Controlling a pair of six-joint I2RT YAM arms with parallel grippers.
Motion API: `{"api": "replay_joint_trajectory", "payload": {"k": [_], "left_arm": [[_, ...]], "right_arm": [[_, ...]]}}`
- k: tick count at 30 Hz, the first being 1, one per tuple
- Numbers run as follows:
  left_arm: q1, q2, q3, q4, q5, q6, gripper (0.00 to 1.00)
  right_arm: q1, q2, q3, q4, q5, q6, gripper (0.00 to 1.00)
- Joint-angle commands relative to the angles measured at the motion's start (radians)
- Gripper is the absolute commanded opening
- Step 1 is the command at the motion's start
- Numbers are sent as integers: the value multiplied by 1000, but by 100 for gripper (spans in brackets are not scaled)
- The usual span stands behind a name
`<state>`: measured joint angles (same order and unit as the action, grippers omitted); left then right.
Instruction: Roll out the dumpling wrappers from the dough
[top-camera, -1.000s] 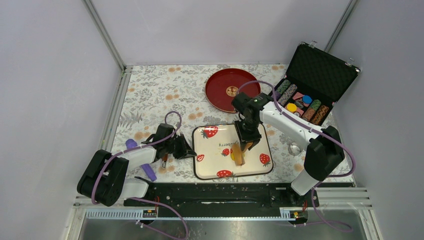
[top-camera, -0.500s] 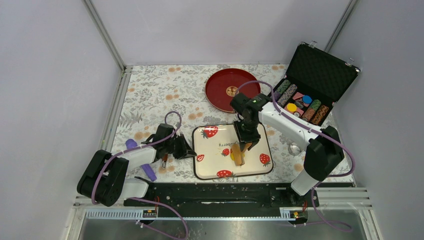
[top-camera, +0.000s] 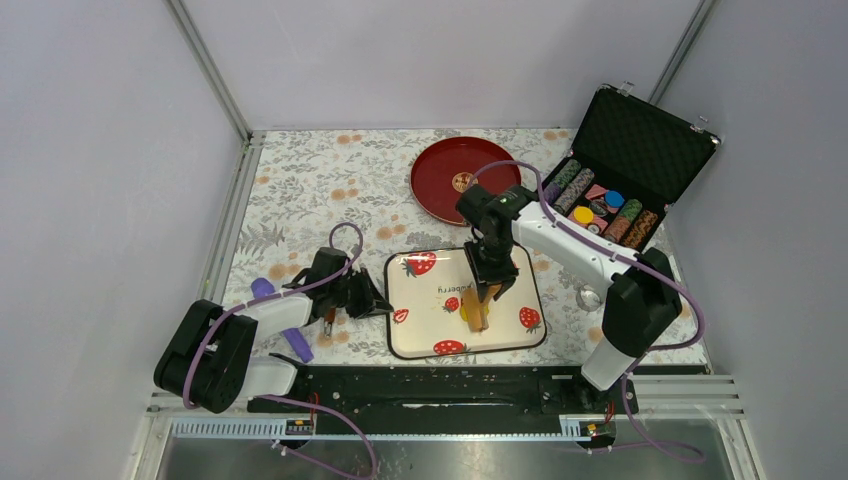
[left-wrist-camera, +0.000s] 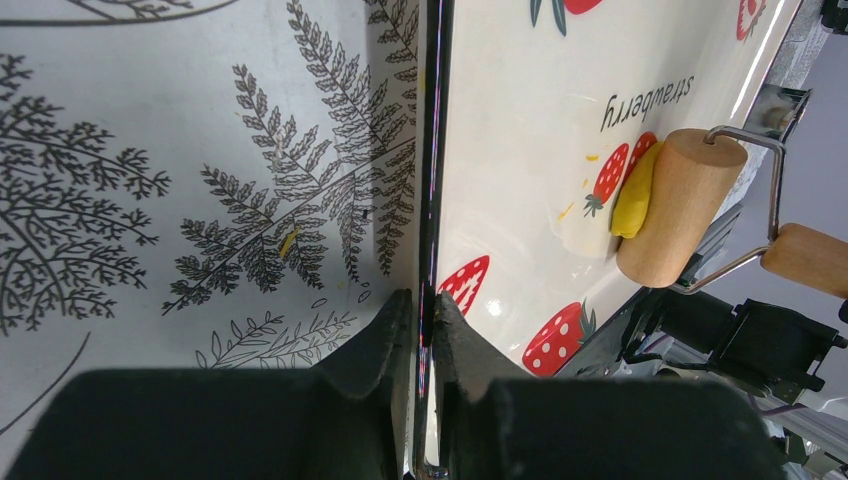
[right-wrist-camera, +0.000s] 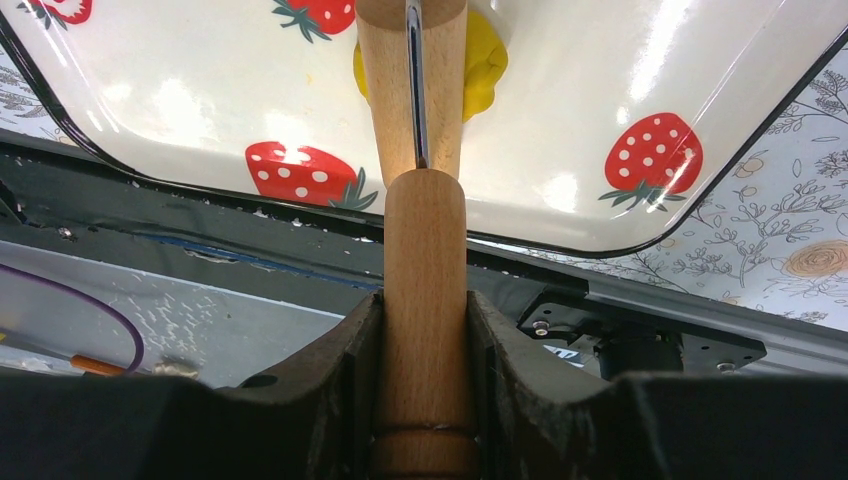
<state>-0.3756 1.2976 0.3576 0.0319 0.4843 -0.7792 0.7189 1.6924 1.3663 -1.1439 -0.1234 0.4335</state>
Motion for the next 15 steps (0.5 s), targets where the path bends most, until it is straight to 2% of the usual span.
{"api": "replay_joint_trajectory", "payload": {"k": [1, 15], "left_arm": [[1, 4, -21, -1, -48, 6, 2], [1, 3, -22, -1, -47, 6, 2]], "right_arm": [[54, 252, -154, 207, 83, 16, 0], [84, 266, -119, 223, -7, 35, 0]]}}
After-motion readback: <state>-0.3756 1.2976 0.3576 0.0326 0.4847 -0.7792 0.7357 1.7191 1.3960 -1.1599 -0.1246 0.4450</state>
